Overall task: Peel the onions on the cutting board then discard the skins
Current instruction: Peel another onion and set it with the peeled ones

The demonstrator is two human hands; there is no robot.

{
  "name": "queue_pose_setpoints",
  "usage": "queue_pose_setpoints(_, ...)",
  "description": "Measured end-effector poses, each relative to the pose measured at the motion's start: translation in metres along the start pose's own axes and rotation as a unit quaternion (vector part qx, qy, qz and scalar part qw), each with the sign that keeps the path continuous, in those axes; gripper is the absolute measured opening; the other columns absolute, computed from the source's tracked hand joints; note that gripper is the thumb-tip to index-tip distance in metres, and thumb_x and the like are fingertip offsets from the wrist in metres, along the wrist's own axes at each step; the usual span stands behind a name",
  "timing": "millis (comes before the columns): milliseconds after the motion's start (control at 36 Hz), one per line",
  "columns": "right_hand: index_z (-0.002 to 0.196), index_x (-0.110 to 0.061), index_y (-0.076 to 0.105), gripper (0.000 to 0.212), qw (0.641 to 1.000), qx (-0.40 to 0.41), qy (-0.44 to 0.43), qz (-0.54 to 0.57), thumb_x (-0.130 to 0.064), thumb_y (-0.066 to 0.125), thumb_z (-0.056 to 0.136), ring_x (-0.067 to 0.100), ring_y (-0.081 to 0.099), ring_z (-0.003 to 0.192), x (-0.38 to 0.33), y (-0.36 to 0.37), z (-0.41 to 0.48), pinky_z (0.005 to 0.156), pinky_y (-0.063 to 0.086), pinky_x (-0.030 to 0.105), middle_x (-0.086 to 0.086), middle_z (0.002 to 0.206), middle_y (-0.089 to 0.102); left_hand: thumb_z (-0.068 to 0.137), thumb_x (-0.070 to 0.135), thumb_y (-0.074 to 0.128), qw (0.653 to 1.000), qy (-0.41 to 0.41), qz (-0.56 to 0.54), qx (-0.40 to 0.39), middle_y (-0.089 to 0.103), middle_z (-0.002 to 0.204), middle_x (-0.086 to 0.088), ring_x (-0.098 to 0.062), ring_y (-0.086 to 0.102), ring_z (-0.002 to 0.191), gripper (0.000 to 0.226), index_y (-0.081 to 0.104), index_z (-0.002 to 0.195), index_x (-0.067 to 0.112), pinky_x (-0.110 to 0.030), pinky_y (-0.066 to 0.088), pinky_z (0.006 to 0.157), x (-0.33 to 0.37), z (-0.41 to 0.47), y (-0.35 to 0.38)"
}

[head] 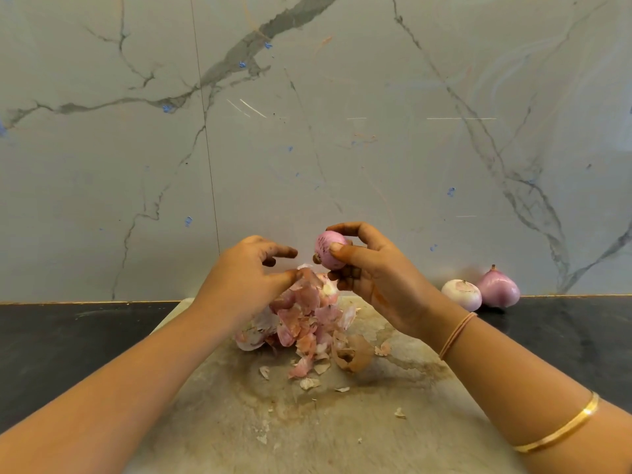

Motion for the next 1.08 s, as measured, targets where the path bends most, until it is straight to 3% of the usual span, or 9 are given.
queue_pose_setpoints(83, 0.114, -0.027, 0.047, 0.027, 0.991, 0.014, -0.037, -0.131, -0.023, 0.062, 0.092, 0.014, 0.057, 0.086, 0.0, 0.0, 0.0, 0.069, 0.048, 0.02, 0.001, 0.109, 0.056, 0.086, 0.009, 0.061, 0.999, 0.022, -0.019, 0.029, 0.055, 0.1, 0.018, 0.003, 0.056, 0.088, 0.028, 0.066, 0.101, 0.031, -0.009, 0.044, 0.07, 0.003, -0.002, -0.003)
queue_pose_setpoints(139, 0.118, -0.028, 0.043, 0.037, 0.975, 0.025, -0.058, -0.214, -0.027, 0.066, 0.09, 0.011, 0.059, 0.09, 0.002, 0.001, -0.001, 0.07, 0.051, 0.018, -0.005, 0.109, 0.052, 0.086, 0.006, 0.058, 0.997, 0.029, -0.048, 0.054, 0.06, 0.099, 0.018, 0.005, 0.058, 0.085, 0.028, 0.067, 0.095, 0.031, -0.003, 0.043, 0.066, 0.006, -0.002, -0.004)
queue_pose_setpoints(306, 0.119, -0.026, 0.043, 0.04, 0.95, 0.044, -0.1, -0.292, -0.022, 0.069, 0.089, 0.015, 0.058, 0.099, 0.0, 0.004, -0.002, 0.071, 0.051, 0.01, -0.001, 0.122, 0.049, 0.082, 0.022, 0.071, 0.984, 0.122, -0.108, 0.065, 0.066, 0.089, 0.012, -0.002, 0.064, 0.083, 0.009, 0.072, 0.089, 0.027, -0.014, 0.052, 0.067, 0.018, -0.008, -0.004)
queue_pose_setpoints(389, 0.121, -0.026, 0.046, 0.04, 0.949, 0.04, -0.104, -0.294, -0.021, 0.068, 0.089, 0.014, 0.058, 0.101, -0.002, 0.004, -0.002, 0.073, 0.049, 0.005, 0.0, 0.125, 0.049, 0.08, 0.02, 0.073, 0.98, 0.145, -0.117, 0.066, 0.067, 0.089, 0.01, -0.004, 0.065, 0.084, 0.014, 0.072, 0.092, 0.029, -0.015, 0.052, 0.069, 0.019, -0.009, -0.003)
queue_pose_setpoints(444, 0.122, -0.026, 0.046, 0.04, 0.949, 0.034, -0.102, -0.295, -0.021, 0.068, 0.089, 0.014, 0.058, 0.102, -0.002, 0.005, -0.002, 0.078, 0.051, 0.009, 0.0, 0.125, 0.048, 0.08, 0.016, 0.073, 0.978, 0.147, -0.129, 0.068, 0.068, 0.089, 0.011, -0.003, 0.065, 0.084, 0.02, 0.07, 0.09, 0.033, -0.015, 0.053, 0.069, 0.02, -0.01, -0.003)
queue_pose_setpoints(583, 0.127, -0.022, 0.046, 0.044, 0.945, 0.022, -0.103, -0.31, -0.022, 0.068, 0.089, 0.016, 0.059, 0.104, 0.001, 0.009, -0.002, 0.086, 0.055, 0.021, 0.001, 0.126, 0.049, 0.078, 0.015, 0.075, 0.978, 0.118, -0.158, 0.073, 0.07, 0.085, 0.011, -0.004, 0.067, 0.078, 0.017, 0.071, 0.083, 0.031, -0.018, 0.055, 0.07, 0.021, -0.011, -0.004)
queue_pose_setpoints(750, 0.128, -0.016, 0.048, 0.045, 0.92, 0.047, -0.142, -0.363, -0.023, 0.069, 0.088, 0.014, 0.055, 0.099, -0.001, 0.011, -0.003, 0.077, 0.049, 0.009, -0.004, 0.114, 0.044, 0.078, 0.01, 0.074, 0.972, 0.046, -0.223, 0.052, 0.071, 0.075, 0.015, -0.002, 0.068, 0.075, 0.02, 0.069, 0.075, 0.029, -0.013, 0.052, 0.065, 0.025, -0.011, 0.002)
queue_pose_setpoints(889, 0.126, -0.014, 0.049, 0.045, 0.903, 0.053, -0.165, -0.394, -0.022, 0.07, 0.087, 0.01, 0.05, 0.096, -0.001, 0.013, -0.004, 0.08, 0.046, 0.01, -0.005, 0.11, 0.043, 0.078, 0.004, 0.072, 0.957, 0.002, -0.287, 0.036, 0.073, 0.073, 0.007, -0.008, 0.069, 0.072, 0.02, 0.07, 0.073, 0.023, -0.019, 0.053, 0.065, 0.026, -0.011, 0.005)
queue_pose_setpoints(1083, 0.124, -0.014, 0.05, 0.044, 0.895, 0.055, -0.18, -0.404, -0.023, 0.071, 0.086, 0.008, 0.048, 0.085, -0.003, 0.015, -0.006, 0.076, 0.045, 0.008, -0.005, 0.107, 0.042, 0.081, 0.001, 0.067, 0.955, -0.005, -0.294, 0.051, 0.072, 0.073, 0.005, -0.008, 0.068, 0.071, 0.02, 0.07, 0.074, 0.02, -0.019, 0.054, 0.064, 0.026, -0.01, 0.005)
Point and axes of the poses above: each hand's wrist, its own z-axis towards the middle knuckle, its own y-axis out of the palm, x = y × z, the point moved 1 cm from there along z, towards the middle knuckle
